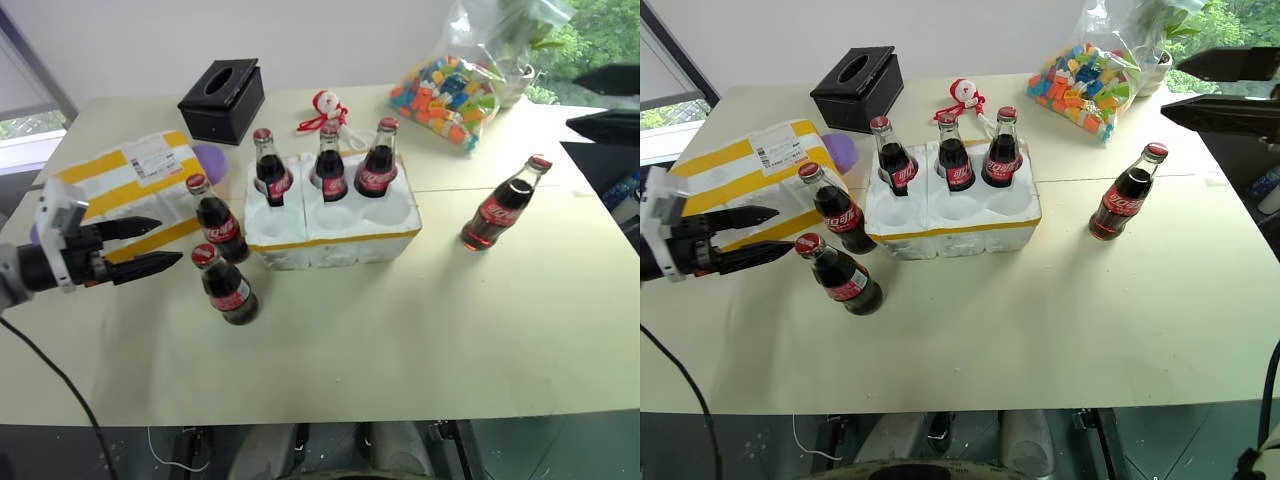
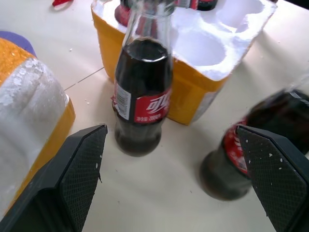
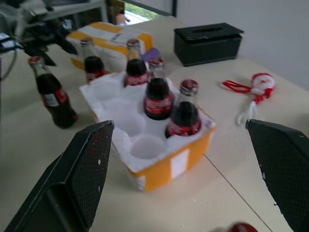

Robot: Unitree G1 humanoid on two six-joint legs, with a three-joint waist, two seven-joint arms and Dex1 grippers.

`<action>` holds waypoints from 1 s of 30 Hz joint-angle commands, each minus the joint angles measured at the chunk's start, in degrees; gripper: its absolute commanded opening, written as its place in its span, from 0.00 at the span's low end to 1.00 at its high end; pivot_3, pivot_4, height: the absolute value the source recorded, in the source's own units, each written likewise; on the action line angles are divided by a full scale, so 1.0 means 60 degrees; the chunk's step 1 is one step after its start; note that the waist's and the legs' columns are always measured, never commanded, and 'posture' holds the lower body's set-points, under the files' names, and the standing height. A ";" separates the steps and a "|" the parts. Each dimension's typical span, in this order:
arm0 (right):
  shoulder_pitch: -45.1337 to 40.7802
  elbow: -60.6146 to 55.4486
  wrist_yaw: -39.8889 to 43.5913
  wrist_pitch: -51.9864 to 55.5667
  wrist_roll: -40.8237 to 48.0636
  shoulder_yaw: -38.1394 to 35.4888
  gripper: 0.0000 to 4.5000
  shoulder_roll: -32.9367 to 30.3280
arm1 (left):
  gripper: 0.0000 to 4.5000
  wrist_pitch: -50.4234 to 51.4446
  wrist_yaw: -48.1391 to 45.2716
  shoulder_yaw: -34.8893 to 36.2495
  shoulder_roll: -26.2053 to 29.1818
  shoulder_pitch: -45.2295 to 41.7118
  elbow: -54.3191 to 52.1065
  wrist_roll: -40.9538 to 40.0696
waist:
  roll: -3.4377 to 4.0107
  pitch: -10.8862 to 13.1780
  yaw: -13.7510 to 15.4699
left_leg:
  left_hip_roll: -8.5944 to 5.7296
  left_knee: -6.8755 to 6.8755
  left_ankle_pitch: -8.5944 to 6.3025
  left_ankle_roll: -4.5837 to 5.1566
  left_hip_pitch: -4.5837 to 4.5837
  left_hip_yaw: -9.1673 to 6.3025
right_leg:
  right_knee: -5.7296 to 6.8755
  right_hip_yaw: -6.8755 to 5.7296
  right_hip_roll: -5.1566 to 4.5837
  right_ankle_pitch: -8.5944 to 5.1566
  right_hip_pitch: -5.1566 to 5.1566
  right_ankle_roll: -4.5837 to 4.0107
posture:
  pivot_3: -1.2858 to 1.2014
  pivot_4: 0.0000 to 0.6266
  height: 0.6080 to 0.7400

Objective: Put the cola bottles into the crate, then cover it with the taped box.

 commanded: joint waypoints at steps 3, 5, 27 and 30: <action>-0.0236 -0.1328 -0.0601 0.0837 0.1137 -0.0604 1.00 0.0117 | 0.99 -0.0507 0.0015 -0.0986 -0.0530 -0.1331 0.1072 0.0549 | -0.0008 0.0000 0.0033 | -0.0004 0.0010 -0.0001 -0.0003 0.0000 0.0000 | 0.0005 0.0000 -0.0002 0.0002 0.0004 0.0001 | 0.52 0.24 0.94; -0.0188 -0.1443 -0.0817 0.0904 0.1280 -0.0629 1.00 0.0165 | 0.99 -0.0596 -0.0038 -0.1316 -0.0780 -0.1755 0.1437 0.0697 | -0.0014 0.0000 0.0031 | -0.0005 0.0017 0.0001 0.0002 -0.0001 0.0000 | 0.0006 -0.0001 -0.0002 0.0003 0.0007 0.0001 | 0.52 0.24 0.94; 0.0957 -0.2465 -0.2451 0.1418 0.2642 -0.1541 1.00 0.0300 | 0.87 -0.2324 0.0164 -0.2311 -0.2375 -0.3384 0.4242 0.2181 | -0.0021 -0.0001 0.0014 | -0.0006 0.0033 0.0011 0.0021 -0.0003 0.0003 | 0.0017 -0.0001 -0.0005 0.0005 0.0006 0.0004 | 0.52 0.24 0.94; 0.1141 -0.2607 -0.2468 0.1353 0.2672 -0.1511 1.00 0.0238 | 0.61 -0.2309 0.0058 -0.2320 -0.2356 -0.3405 0.4251 0.2164 | -0.0021 -0.0002 0.0000 | -0.0005 0.0034 0.0011 0.0021 -0.0003 0.0002 | 0.0021 -0.0001 -0.0004 0.0005 0.0006 0.0004 | 0.52 0.24 0.94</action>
